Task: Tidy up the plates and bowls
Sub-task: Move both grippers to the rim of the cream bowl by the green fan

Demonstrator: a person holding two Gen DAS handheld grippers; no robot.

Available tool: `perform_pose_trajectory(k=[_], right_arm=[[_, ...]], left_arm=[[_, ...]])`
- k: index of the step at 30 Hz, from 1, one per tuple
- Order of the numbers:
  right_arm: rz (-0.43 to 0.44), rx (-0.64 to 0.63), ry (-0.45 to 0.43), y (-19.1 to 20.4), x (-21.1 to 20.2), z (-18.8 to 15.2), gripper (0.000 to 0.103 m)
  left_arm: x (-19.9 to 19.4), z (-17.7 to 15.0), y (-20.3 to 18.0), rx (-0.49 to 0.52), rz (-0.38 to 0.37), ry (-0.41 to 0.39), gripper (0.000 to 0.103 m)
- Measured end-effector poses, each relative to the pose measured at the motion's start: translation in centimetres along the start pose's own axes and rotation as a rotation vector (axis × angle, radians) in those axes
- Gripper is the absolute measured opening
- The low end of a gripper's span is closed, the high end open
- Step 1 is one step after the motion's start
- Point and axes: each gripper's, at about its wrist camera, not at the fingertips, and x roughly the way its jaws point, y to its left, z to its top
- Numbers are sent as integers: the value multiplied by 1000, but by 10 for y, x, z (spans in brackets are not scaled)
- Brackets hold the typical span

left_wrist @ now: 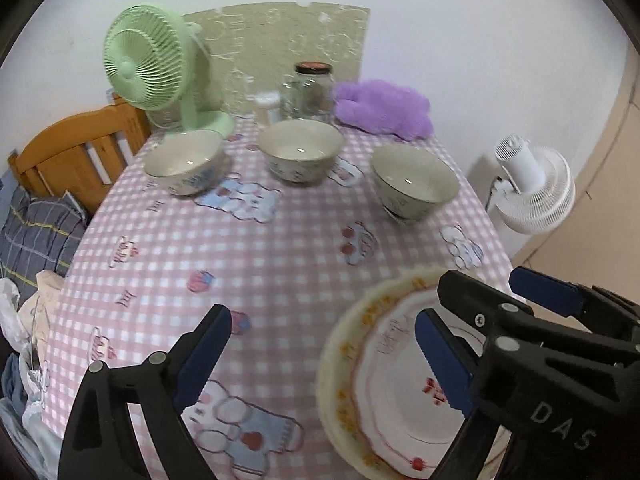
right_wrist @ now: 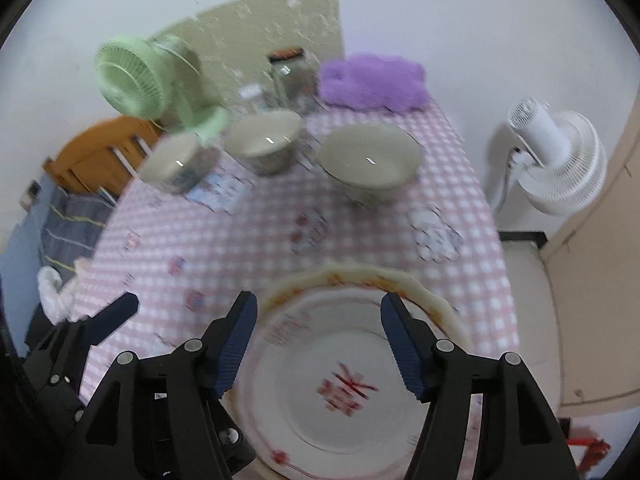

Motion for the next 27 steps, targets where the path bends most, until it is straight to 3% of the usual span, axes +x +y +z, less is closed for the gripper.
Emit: perform_pose_trajectory(k=[6,10,15,27], right_arm=[[23,2,-4,34,6,20,68],[4,-20,-30,62,8,30,68],[-31,-14,-47,95,16,39,68],[-62,3,-70,156,61,63,68]], left_arm=[[-4,20,38,-12,20,-23,87],[-1,30,62,-9,52,-38,85],[5,39,92,-3,39,-34,82],[45,69,156,-16,38,-9,78]])
